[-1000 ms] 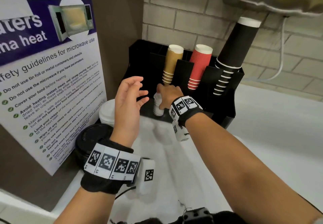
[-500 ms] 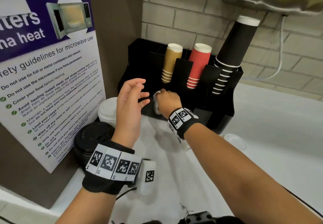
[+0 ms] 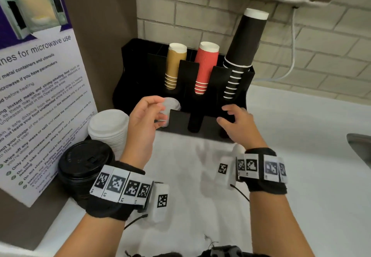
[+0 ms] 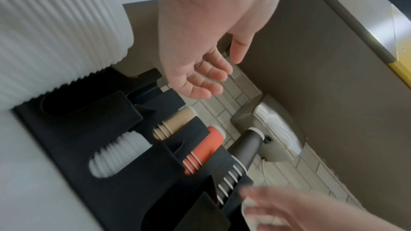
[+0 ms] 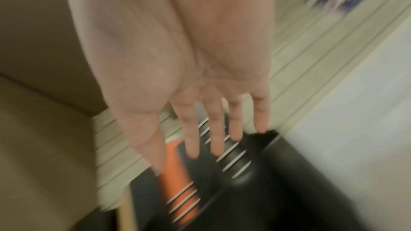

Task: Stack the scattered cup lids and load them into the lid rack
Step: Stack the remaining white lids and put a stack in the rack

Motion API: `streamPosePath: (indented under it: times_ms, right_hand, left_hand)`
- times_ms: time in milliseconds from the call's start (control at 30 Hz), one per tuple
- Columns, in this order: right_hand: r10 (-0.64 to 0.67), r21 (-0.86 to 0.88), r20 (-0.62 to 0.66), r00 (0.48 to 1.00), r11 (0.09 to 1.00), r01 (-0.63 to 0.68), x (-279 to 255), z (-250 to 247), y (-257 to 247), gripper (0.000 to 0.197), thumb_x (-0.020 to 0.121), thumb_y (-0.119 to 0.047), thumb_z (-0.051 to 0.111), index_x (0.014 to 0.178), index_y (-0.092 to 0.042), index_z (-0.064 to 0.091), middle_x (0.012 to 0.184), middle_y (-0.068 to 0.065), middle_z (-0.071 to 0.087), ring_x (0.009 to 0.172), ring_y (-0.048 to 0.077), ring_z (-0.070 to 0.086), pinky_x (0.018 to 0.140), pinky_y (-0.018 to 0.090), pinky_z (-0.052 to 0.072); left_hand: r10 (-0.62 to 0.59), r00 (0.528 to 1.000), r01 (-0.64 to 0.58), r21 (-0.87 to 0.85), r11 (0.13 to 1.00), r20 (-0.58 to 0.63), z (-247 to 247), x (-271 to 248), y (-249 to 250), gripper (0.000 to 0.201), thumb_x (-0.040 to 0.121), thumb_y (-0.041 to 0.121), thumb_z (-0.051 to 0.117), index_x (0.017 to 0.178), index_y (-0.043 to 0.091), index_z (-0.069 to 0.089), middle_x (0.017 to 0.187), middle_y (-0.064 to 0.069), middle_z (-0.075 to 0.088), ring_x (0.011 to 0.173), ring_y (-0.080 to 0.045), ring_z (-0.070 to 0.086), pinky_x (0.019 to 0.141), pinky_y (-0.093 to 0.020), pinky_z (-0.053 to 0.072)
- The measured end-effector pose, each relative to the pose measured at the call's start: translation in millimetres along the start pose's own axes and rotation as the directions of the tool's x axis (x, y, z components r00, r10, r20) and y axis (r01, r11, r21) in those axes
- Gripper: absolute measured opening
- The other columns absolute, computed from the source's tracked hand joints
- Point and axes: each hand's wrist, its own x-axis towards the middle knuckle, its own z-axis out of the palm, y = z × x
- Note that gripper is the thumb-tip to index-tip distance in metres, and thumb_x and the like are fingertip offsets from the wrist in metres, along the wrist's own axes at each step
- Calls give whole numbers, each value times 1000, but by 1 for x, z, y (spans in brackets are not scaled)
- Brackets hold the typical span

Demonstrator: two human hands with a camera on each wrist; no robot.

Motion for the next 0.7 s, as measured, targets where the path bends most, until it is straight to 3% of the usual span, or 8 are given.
streamPosePath:
  times_ms: [67,167,233,333,567,633,700]
  right_hand:
    - [124,-34,34,992,992,-123,-15,-17,30,46,87,-41,65,128,-21,55,126,10,55,121,30,46,105,42,36]
    - [294,-76,157,943,956,-285,-34,-27,59,74,71,-54,76,135,-30,46,132,6,46,127,29,41,103,48,41]
    - [327,-92,218,920,945,-314,-40,-24,69,88,64,-51,83,139,-34,40,135,4,42,127,27,42,99,42,43]
    - [309,-79,213,927,951,-299,-42,-16,76,90,62,-41,87,139,-33,40,135,5,44,123,26,44,92,34,39]
    - [258,-77,148,955,965,-249,-43,-14,76,80,67,-31,85,136,-27,43,128,8,47,119,28,46,94,37,42]
    - [191,-39,83,978,981,-189,-42,-22,67,78,67,-34,85,133,-28,45,124,5,50,112,22,47,90,34,41]
    - [84,87,31,996,992,-86,-41,-28,51,75,66,-36,85,131,-30,48,119,-6,53,105,9,49,84,22,39]
  left_hand:
    - [-39,999,39,16,999,13,2,-2,-7,24,95,7,50,88,23,66,84,2,60,73,-13,60,67,-23,49]
    - [-72,997,70,40,997,39,6,-5,-15,24,95,7,50,89,24,66,84,3,61,73,-12,62,68,-22,51]
    - [-89,994,87,44,995,59,10,-7,-18,24,95,7,51,88,24,67,82,5,62,71,-10,63,66,-20,52]
    - [-104,991,99,56,993,83,15,-8,-20,24,94,7,52,87,25,67,85,4,62,69,-8,63,65,-18,52]
    - [-121,987,114,73,991,110,20,-11,-21,23,95,7,51,90,24,66,88,2,61,71,-9,63,67,-18,52]
    - [-121,983,106,106,989,137,21,-12,-21,22,95,9,53,91,25,66,88,4,62,75,-10,64,69,-20,51]
    - [-127,966,90,166,982,225,24,-15,-21,20,93,11,60,99,30,65,92,9,64,84,-10,65,74,-21,51]
